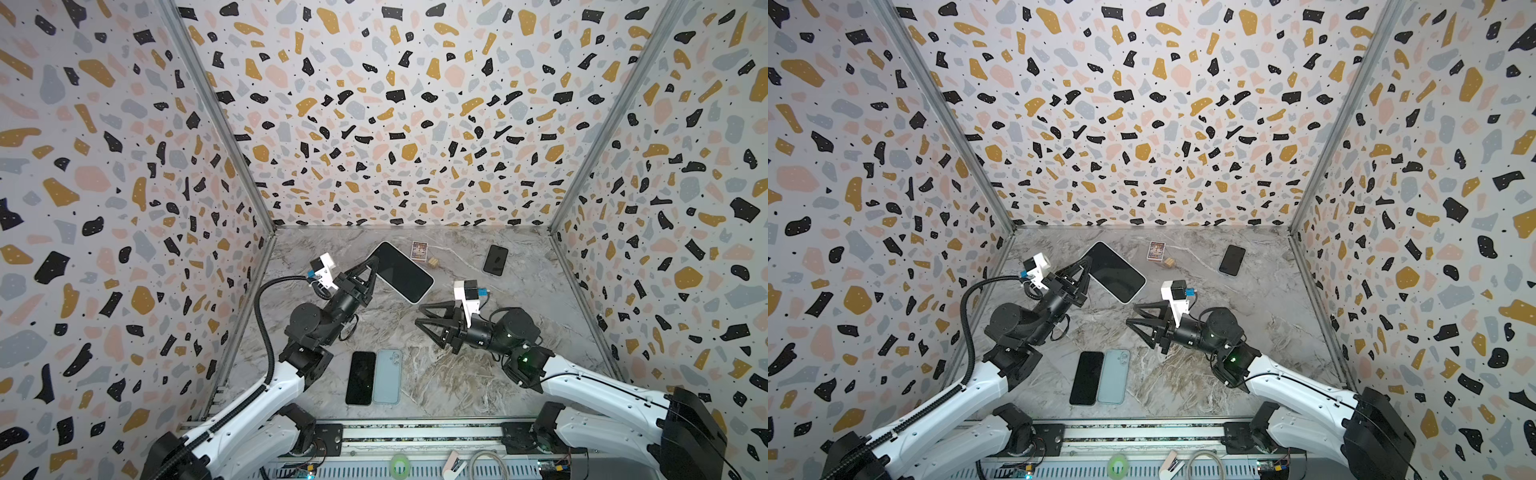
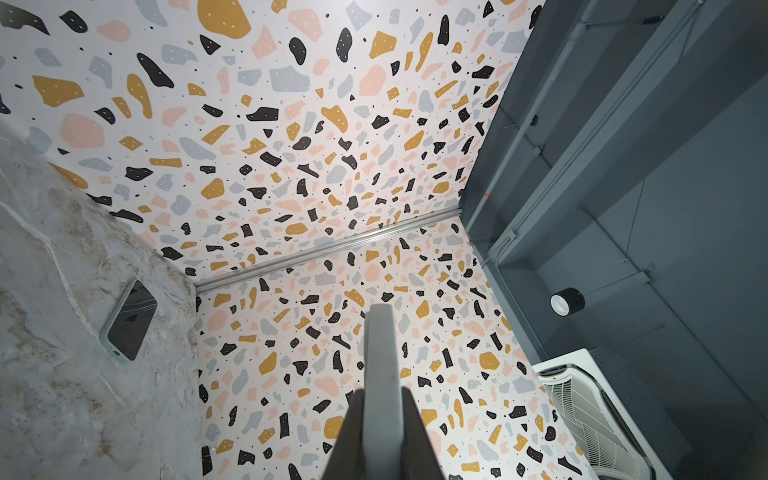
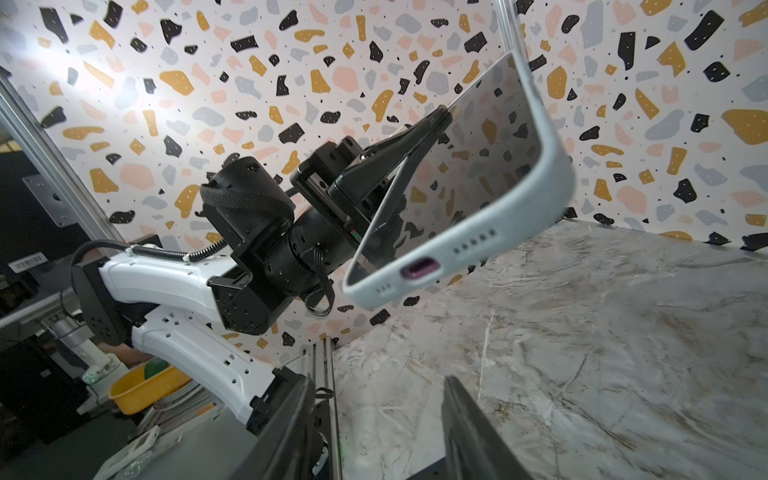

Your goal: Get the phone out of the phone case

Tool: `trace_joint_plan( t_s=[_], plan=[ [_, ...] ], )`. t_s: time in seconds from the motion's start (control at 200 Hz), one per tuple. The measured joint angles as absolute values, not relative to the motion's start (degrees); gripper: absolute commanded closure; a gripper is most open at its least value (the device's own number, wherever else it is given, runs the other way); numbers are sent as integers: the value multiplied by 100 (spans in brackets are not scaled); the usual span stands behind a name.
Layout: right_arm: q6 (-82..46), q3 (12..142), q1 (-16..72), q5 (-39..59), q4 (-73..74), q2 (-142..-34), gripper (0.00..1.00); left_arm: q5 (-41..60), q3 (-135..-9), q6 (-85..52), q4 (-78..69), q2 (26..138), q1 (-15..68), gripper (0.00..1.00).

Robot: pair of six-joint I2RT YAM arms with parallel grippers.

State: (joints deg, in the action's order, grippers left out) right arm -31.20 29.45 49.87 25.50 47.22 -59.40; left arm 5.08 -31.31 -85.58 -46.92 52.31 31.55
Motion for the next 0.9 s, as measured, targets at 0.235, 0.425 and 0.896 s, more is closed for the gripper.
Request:
trace_joint_plan(
  t_s=[0.235, 0.425, 0.896],
  plan=[
    [-3503, 2665, 4987, 2571, 5640, -6005, 43, 497, -3022, -8576, -4869, 5247, 3155, 100],
    [-3640, 2685, 4987, 2539, 6020, -6034, 43, 484, -2989, -8576, -4906, 5247, 3155, 100],
    [-3968, 2936, 4987, 2574, 6412, -6672, 45, 449, -2897, -8576, -5033, 5247, 3155, 100]
  ],
)
